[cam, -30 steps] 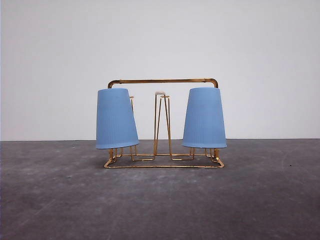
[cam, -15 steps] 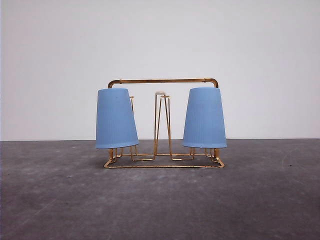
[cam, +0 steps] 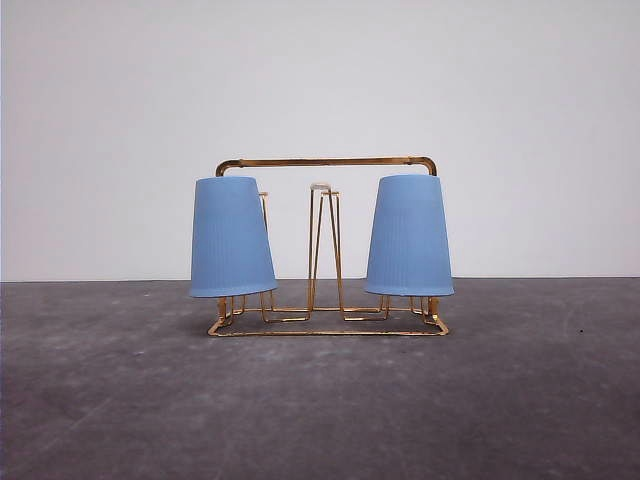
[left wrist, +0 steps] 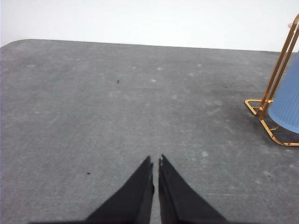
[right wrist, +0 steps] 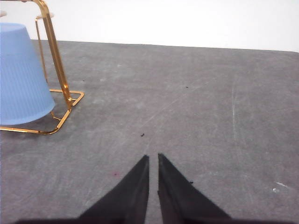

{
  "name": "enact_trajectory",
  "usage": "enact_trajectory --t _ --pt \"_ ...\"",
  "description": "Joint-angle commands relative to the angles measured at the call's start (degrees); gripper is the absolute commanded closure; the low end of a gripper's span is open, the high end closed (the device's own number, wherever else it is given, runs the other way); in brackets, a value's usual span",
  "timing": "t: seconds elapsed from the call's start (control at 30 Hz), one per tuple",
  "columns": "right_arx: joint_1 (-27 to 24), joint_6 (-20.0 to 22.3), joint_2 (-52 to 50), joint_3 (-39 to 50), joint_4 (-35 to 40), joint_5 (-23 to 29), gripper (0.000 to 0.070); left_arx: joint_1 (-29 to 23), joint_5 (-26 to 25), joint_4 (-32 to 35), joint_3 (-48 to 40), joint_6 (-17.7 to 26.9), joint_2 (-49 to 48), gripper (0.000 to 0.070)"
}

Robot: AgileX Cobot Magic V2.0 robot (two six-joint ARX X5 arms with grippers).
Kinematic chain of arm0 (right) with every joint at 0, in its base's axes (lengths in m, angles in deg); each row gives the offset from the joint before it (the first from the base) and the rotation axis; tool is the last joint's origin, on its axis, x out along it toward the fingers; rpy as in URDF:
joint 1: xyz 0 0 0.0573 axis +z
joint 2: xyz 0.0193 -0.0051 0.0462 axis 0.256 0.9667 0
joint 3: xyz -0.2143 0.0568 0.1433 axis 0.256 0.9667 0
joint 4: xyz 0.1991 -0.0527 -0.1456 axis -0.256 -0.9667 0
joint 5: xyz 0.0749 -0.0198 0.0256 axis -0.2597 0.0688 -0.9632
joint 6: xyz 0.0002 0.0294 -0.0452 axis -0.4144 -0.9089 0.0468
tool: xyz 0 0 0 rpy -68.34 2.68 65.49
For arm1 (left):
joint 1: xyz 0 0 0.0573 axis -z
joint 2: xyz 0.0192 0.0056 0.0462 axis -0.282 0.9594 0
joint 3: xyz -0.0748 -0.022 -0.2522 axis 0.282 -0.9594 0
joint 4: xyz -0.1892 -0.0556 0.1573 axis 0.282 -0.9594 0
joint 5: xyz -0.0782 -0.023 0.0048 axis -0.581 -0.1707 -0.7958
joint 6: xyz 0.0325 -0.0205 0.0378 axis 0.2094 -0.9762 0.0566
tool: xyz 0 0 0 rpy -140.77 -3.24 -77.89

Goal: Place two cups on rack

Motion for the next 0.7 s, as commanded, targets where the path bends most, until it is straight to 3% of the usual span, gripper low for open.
enact_trajectory --t 0.0,0.67 --pt "-0.09 -0.4 -0.04 0.2 0.61 0.18 0.0668 -0.02 -0.02 -0.35 -0.79 -0.03 -0.07 0.07" --pt "-0.09 -0.4 -0.04 0.2 0.61 0.19 0.0668 -0.02 -0.02 -0.35 -0.79 -0.02 -0.07 0.07"
